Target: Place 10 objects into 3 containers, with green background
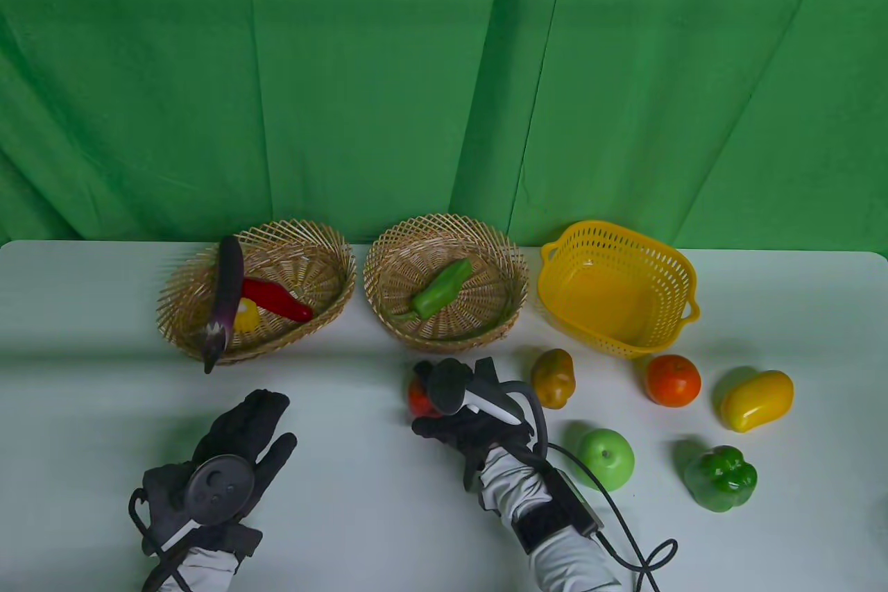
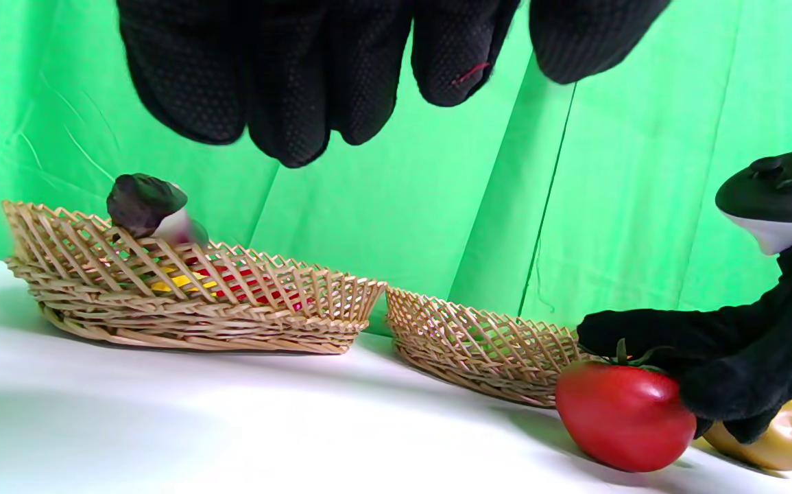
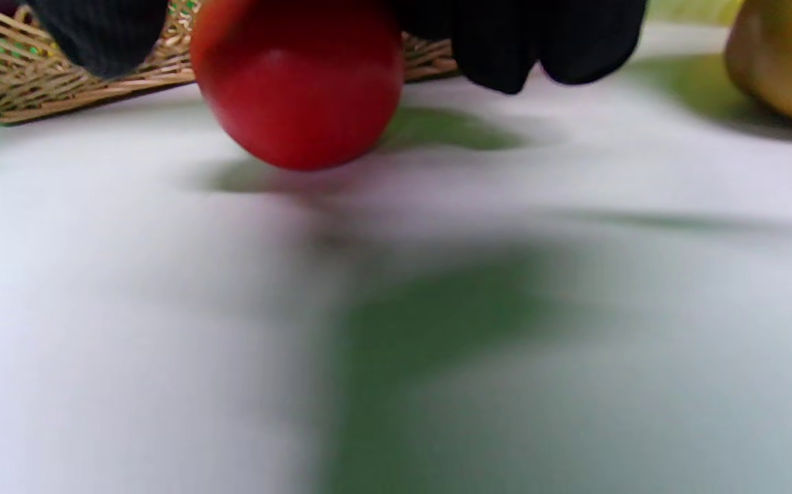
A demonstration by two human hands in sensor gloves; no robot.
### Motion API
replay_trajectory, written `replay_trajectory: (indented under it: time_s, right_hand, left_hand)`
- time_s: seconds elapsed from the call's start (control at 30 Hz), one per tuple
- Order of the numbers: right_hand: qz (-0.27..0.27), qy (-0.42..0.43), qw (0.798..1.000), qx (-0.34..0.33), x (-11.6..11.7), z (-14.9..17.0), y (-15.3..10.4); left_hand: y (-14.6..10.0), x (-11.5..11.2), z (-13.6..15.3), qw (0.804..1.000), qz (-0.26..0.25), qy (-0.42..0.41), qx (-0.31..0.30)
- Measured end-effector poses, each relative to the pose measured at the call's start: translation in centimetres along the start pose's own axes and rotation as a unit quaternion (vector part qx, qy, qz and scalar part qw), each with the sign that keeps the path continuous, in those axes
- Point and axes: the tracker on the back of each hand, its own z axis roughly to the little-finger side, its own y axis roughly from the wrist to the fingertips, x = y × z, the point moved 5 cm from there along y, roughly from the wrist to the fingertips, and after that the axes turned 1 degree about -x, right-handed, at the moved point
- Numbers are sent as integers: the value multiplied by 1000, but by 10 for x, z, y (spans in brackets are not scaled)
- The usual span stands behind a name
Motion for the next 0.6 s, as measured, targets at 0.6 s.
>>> replay_trajectory:
  time_s: [0.6]
  right_hand:
    - [43, 5, 999, 14, 0, -3, 9]
  left_hand:
    - [0, 2, 1, 1000, -4, -5, 0]
